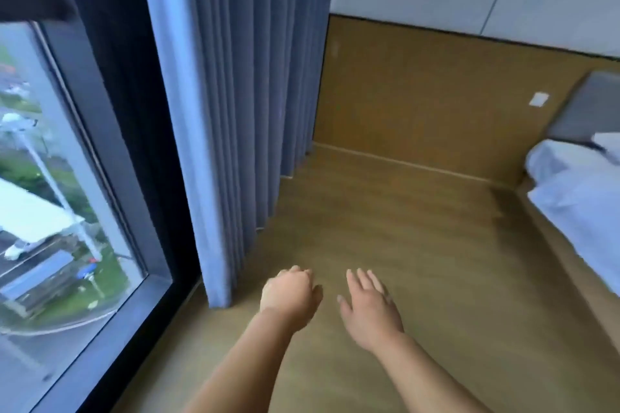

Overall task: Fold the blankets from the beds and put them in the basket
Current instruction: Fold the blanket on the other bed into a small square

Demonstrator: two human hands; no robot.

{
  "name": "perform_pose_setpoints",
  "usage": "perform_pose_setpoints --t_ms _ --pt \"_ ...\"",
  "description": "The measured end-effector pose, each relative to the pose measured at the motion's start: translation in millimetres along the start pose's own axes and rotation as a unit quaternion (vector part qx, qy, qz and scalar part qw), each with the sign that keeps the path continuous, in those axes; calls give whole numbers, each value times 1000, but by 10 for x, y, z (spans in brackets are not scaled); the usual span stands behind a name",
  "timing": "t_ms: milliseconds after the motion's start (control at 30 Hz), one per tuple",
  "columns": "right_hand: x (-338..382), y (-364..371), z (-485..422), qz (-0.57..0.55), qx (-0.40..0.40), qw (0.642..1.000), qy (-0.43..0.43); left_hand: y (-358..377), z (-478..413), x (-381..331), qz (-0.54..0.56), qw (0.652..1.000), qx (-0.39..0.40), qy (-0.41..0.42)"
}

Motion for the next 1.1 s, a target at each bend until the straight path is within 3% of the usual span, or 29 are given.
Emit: perform_pose_setpoints --t_ms 200,367,700,1100 --pt "-1605 -2424 238 -34 -192 981 19 -1424 -734 -2756 -22 981 -127 145" --pt "-2948 -3560 692 -23 -284 957 63 -1756 -894 -4515 -39 957 -171 231" --pt "-5231 -4041 987 -22 -296 938 180 -1143 -1530 -6901 -80 921 -135 356" --pt "-7633 -4044 119 -58 -275 907 312 -28 -3081 -9039 -118 863 -55 487"
Point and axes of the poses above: each hand's wrist, its own z-axis away from the middle knuckle, its own y-axis out of the palm, x = y × z, the point moved 7 cm from there along -z, towards the middle knuckle, and after that the axes turned 14 degrees about y, right-handed, at the moved point
